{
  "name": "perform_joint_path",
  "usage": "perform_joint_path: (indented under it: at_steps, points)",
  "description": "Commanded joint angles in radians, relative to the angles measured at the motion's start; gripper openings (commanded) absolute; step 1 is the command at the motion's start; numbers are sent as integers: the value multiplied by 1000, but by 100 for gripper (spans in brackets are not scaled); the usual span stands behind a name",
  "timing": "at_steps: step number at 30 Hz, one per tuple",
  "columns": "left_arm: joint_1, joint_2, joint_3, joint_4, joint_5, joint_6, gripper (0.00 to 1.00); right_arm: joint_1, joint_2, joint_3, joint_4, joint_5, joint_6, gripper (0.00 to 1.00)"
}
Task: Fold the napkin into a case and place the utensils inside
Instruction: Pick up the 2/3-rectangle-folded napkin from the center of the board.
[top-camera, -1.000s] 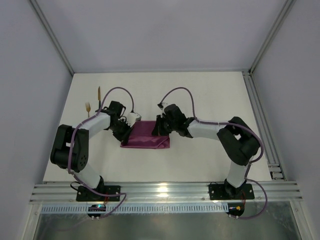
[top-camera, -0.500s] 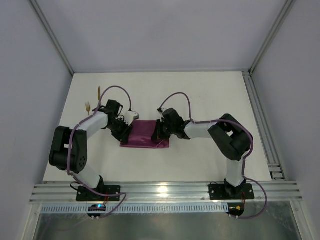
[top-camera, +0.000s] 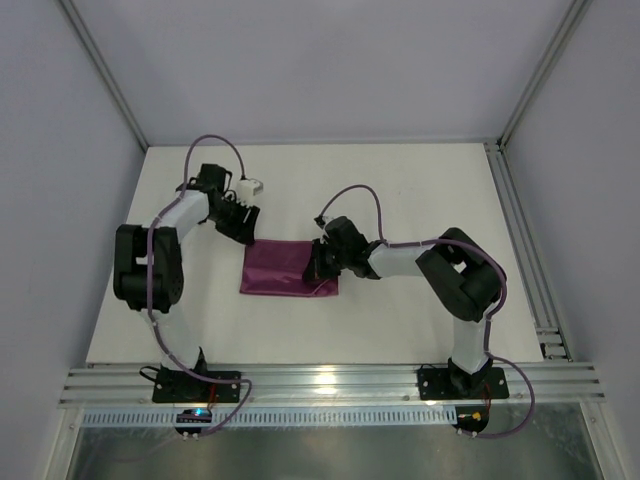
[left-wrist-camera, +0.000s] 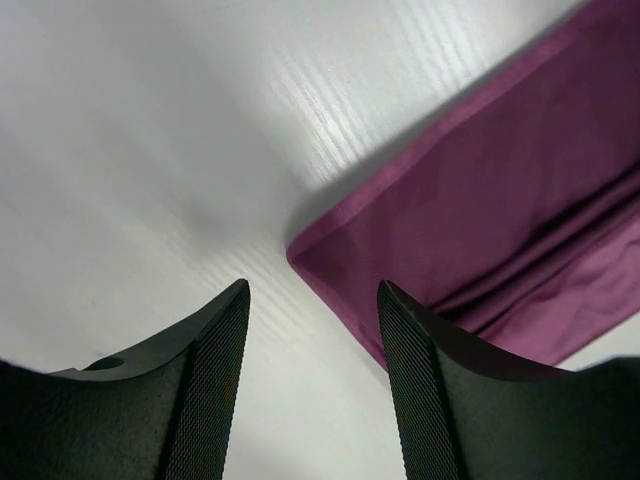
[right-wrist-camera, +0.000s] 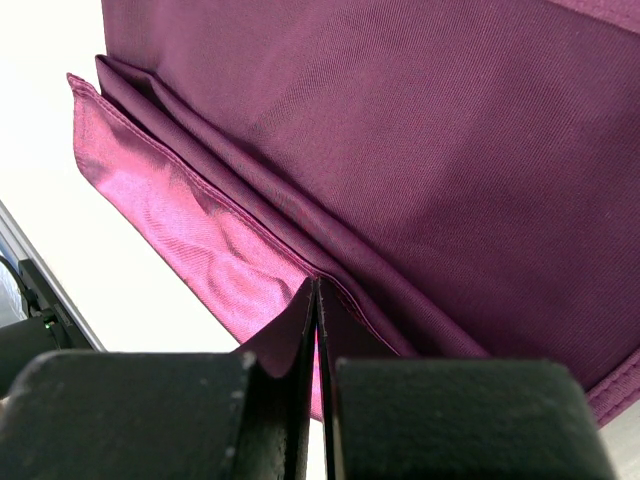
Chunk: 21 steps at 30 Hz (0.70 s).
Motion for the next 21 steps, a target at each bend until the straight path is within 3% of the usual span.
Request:
perform_joint_path:
  at_steps: [1,7,11,16,18,19,21]
  points:
    - [-1,97,65,-38,20,-27,57,6,10,-17,1,40,-14,4]
    - [-3,169,87,-60,72,-14,57,4,4,-26,11,39,-14,4]
    - [-3,179,85,-119,108,6,45,4,1,-26,11,42,-14,4]
    - [-1,157,56,-173,74,36,45,6,-4,-23,9,50,-11,4]
    - [-1,151,47,-161,74,41,37,4,1,-20,9,50,-10,4]
    - [-1,146,45,-156,83,39,20,4,4,-18,8,50,-9,4]
    - [-3,133,38,-146,138,39,9,6,14,-15,9,50,-6,4]
